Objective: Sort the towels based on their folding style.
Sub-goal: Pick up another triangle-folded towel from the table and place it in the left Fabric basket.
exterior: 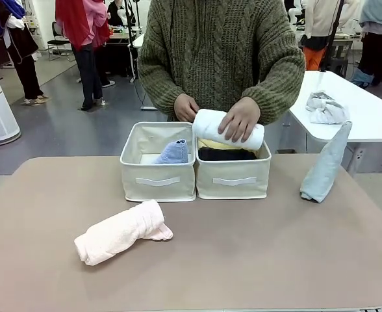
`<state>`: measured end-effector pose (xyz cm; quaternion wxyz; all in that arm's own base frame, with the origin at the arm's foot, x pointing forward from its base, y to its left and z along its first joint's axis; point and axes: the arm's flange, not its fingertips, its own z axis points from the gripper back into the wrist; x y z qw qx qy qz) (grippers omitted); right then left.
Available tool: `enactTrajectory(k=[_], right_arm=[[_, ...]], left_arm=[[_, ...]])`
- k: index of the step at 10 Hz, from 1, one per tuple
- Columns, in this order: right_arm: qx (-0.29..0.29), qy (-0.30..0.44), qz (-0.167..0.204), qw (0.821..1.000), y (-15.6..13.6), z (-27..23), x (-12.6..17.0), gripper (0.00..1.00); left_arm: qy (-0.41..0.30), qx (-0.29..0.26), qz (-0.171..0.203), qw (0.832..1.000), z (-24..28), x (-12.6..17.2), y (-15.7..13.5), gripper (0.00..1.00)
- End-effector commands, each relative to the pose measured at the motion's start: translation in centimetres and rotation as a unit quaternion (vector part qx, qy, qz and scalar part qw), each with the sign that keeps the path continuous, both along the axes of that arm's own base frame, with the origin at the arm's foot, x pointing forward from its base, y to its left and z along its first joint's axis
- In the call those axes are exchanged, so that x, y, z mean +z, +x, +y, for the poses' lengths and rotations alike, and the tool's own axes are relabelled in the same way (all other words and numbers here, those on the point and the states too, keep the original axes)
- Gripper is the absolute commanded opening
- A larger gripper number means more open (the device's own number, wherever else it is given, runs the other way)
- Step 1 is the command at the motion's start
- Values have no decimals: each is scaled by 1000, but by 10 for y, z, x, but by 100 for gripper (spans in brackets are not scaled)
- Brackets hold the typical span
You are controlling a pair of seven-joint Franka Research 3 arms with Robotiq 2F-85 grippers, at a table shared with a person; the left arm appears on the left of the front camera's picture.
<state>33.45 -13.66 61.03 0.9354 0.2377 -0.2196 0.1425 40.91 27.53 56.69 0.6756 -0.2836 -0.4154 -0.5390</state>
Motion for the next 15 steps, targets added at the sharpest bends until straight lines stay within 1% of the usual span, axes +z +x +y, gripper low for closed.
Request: enactTrajectory(k=[1,2,3,4,5,6,11,12,13,14,15], right_arm=[[-47,-66,65,995,76,47,-12,100],[-59,-94,90,990,103,62,-28,100],[-83,-118,96,985,122,69,-39,100],[-101,-131,100,981,131,71,-48,100],[-97,-137,99,981,129,75,-52,100],[-76,-115,79,987,129,85,-57,100],[-76,-115,79,987,129,85,-57,100],[-80,-125,79,986,132,85,-53,100],[-247,-174,71,951,163,90,-57,100],[-307,-179,84,931,183,89,-59,100],[-346,-177,108,915,198,89,-60,100]], left_arm=[[6,0,-1,1000,0,1,-3,100],[6,0,-1,1000,0,1,-3,100],[6,0,-1,1000,0,1,-3,100],[6,0,-1,1000,0,1,-3,100],[6,0,-1,1000,0,1,-3,100],[6,0,-1,1000,0,1,-3,100],[6,0,-1,1000,0,1,-3,100],[6,0,-1,1000,0,1,-3,100],[6,0,-1,1000,0,1,-3,100],[6,0,-1,1000,0,1,-3,100],[6,0,-1,1000,0,1,-3,100]])
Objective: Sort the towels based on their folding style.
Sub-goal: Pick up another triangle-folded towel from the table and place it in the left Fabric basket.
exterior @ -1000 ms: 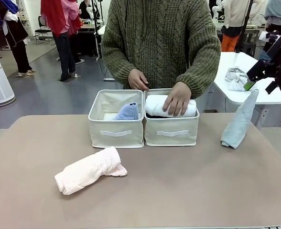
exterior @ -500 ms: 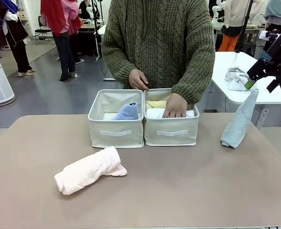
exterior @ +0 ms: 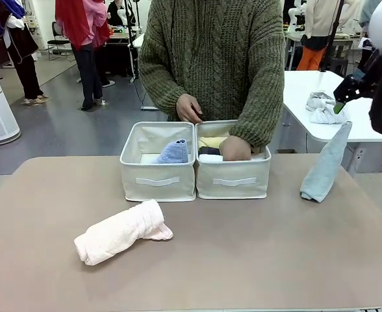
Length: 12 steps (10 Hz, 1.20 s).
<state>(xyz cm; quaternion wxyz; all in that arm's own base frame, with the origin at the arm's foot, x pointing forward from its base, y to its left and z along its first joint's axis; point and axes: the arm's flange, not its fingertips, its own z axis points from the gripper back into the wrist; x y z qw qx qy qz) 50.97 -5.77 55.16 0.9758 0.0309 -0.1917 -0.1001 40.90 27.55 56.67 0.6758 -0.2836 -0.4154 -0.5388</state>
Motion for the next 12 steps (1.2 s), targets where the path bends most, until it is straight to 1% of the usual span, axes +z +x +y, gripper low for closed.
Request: enactTrajectory(k=[1,3,5,8,12], right_arm=[[-120,-10,52,991,33,8,-4,100],[-155,33,98,983,52,-2,-15,100],[-171,65,121,976,67,-11,-24,100],[-199,83,133,968,88,-30,-42,100],[-195,84,146,966,104,-36,-66,100]], left_arm=[[6,0,-1,1000,0,1,-3,100],[6,0,-1,1000,0,1,-3,100],[6,0,-1,1000,0,1,-3,100],[6,0,-1,1000,0,1,-3,100],[6,0,-1,1000,0,1,-3,100]])
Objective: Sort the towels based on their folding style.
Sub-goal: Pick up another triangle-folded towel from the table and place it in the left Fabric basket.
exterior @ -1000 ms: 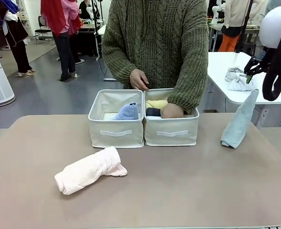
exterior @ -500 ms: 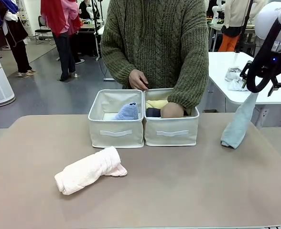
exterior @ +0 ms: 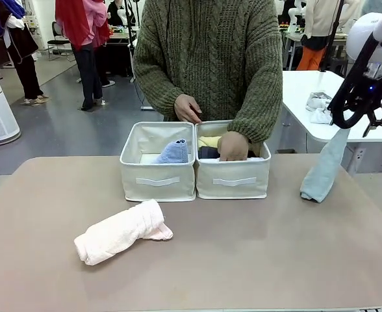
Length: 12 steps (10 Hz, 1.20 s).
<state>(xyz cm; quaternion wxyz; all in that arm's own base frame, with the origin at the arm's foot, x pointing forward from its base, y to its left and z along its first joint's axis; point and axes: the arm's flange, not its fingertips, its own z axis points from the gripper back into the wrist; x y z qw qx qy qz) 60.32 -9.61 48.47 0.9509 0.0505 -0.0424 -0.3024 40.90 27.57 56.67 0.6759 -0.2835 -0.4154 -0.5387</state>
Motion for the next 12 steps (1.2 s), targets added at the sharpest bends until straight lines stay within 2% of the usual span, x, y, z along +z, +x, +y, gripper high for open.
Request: enactTrajectory(k=[1,6,7,8,9,10,12], right_arm=[[-2,12,4,1000,14,2,-7,100],[3,17,-10,1000,30,-4,-27,100],[11,17,-12,1000,30,-4,-29,91],[14,18,-6,1000,31,-4,-30,44],[17,17,-5,1000,32,-5,-31,35],[20,17,-4,1000,32,-5,-32,0],[30,28,-7,999,31,-5,-32,0]], left_arm=[[6,0,-1,1000,0,1,-3,100],[6,0,-1,1000,0,1,-3,100],[6,0,-1,1000,0,1,-3,100],[6,0,-1,1000,0,1,-3,100],[6,0,-1,1000,0,1,-3,100],[6,0,-1,1000,0,1,-3,100],[6,0,-1,1000,0,1,-3,100]])
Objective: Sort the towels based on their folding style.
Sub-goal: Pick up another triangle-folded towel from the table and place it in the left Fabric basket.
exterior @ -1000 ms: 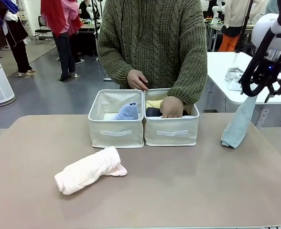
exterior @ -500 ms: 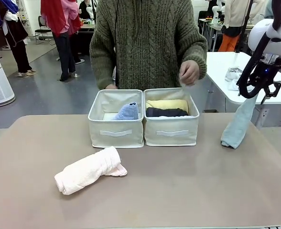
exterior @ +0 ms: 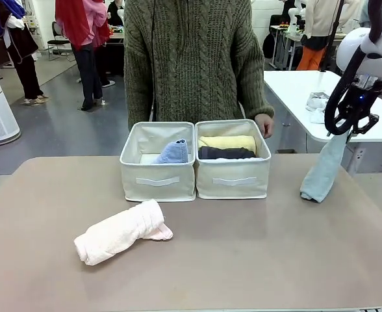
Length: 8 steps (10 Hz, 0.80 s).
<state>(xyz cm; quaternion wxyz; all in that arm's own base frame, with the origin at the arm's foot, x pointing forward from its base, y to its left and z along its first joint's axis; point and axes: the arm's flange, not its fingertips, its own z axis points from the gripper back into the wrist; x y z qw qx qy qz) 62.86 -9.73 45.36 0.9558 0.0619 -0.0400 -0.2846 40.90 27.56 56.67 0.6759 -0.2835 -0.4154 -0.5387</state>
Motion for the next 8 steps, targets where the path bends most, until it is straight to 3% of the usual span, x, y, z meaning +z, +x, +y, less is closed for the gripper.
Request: enactTrajectory(k=[1,2,3,5,6,7,8], right_arm=[[11,17,-5,1000,5,-4,-1,16],[12,17,-5,1000,5,-4,-1,5],[14,17,-4,1000,4,-4,-1,0],[27,22,-2,999,-2,2,3,0],[67,16,3,998,-14,12,12,0],[142,-6,32,989,-34,29,31,4],[202,-29,30,978,-64,47,62,4]], left_arm=[[6,0,-1,1000,0,1,-3,100],[6,0,-1,1000,0,1,-3,100],[6,0,-1,1000,0,1,-3,100],[6,0,-1,1000,0,1,-3,100],[6,0,-1,1000,0,1,-3,100],[6,0,-1,1000,0,1,-3,100],[6,0,-1,1000,0,1,-3,100]])
